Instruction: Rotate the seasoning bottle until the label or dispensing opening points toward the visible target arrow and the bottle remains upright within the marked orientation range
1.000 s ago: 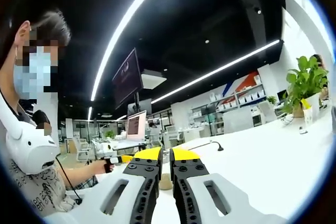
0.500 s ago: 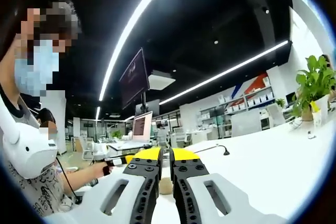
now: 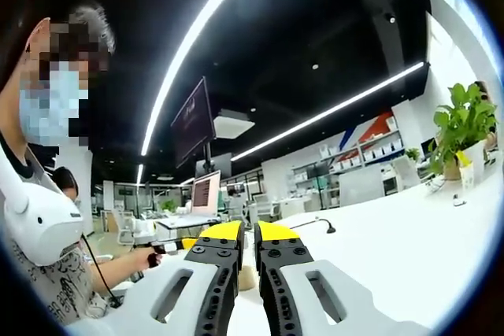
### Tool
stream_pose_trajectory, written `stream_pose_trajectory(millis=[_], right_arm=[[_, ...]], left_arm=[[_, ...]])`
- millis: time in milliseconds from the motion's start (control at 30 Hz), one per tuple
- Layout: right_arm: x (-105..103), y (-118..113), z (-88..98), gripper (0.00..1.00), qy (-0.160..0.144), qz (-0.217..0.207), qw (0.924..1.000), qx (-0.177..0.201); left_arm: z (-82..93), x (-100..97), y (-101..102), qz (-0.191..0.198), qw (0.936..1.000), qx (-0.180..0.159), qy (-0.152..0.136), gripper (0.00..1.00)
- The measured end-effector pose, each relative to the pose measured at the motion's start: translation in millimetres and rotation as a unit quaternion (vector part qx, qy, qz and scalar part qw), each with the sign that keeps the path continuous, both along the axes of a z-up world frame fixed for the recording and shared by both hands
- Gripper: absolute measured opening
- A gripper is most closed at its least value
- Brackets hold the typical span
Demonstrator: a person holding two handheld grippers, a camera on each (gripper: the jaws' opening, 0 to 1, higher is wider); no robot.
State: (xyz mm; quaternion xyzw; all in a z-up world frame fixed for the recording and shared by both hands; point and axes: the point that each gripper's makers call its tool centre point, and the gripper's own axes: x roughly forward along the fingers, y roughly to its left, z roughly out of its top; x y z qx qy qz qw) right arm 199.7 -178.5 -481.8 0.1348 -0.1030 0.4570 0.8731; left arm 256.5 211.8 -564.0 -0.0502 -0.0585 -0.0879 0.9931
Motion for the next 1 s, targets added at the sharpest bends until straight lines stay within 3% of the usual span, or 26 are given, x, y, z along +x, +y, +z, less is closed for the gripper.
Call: stream_pose_trajectory(millis=[100, 133, 267, 367, 467, 533, 600, 667, 800, 900, 1000], right_arm=[[1.7, -0.4, -3.0, 0.03, 0.005, -0.003, 1.0000, 0.001], [2.0, -0.1, -4.0, 0.03, 0.007, -0.003, 1.0000, 0.001], [2.2, 1.0, -6.5, 0.03, 0.010, -0.003, 0.9999, -0.002], [2.9, 1.5, -7.3, 0.03, 0.011, -0.003, 0.9999, -0.003], [3.5, 1.3, -7.8, 0.03, 0.012, -0.005, 0.9999, -0.003], [4.2, 1.9, -9.1, 0.03, 0.013, -0.005, 0.9999, -0.003], [5.0, 3.0, -10.6, 0.03, 0.015, -0.005, 0.9999, -0.003], [4.6, 4.6, -10.9, 0.03, 0.016, -0.003, 0.9999, -0.002], [2.0, 3.2, -8.9, 0.03, 0.012, -0.002, 0.9999, -0.004], [3.3, -1.9, -7.8, 0.03, 0.013, -0.006, 0.9999, 0.002], [5.5, -3.7, -10.0, 0.03, 0.017, -0.010, 0.9998, 0.006]], left_arm=[[2.5, -0.8, -11.1, -0.046, 0.9989, 0.009, -0.002, 0.30], [5.5, -0.8, -5.3, -0.033, 0.9993, 0.014, -0.002, 0.28], [12.6, -0.8, -6.0, -0.083, 0.9965, 0.007, -0.006, 0.16], [10.3, 3.4, 1.0, -0.100, 0.9949, -0.013, 0.009, 0.19], [13.6, 1.2, 0.6, -0.100, 0.9949, -0.008, 0.013, 0.37], [18.6, -1.1, -3.7, -0.096, 0.9954, 0.003, -0.002, 0.49], [14.3, 1.4, -8.2, -0.090, 0.9959, 0.008, 0.001, 0.57], [-1.3, 7.5, -8.6, -0.069, 0.9962, 0.049, 0.023, 0.57], [-13.0, 13.0, -14.6, -0.059, 0.9938, 0.087, 0.036, 0.51], [-12.0, 13.5, -11.9, -0.059, 0.9935, 0.090, 0.036, 0.42], [-6.5, 13.6, -8.3, -0.068, 0.9949, 0.067, 0.033, 0.40]])
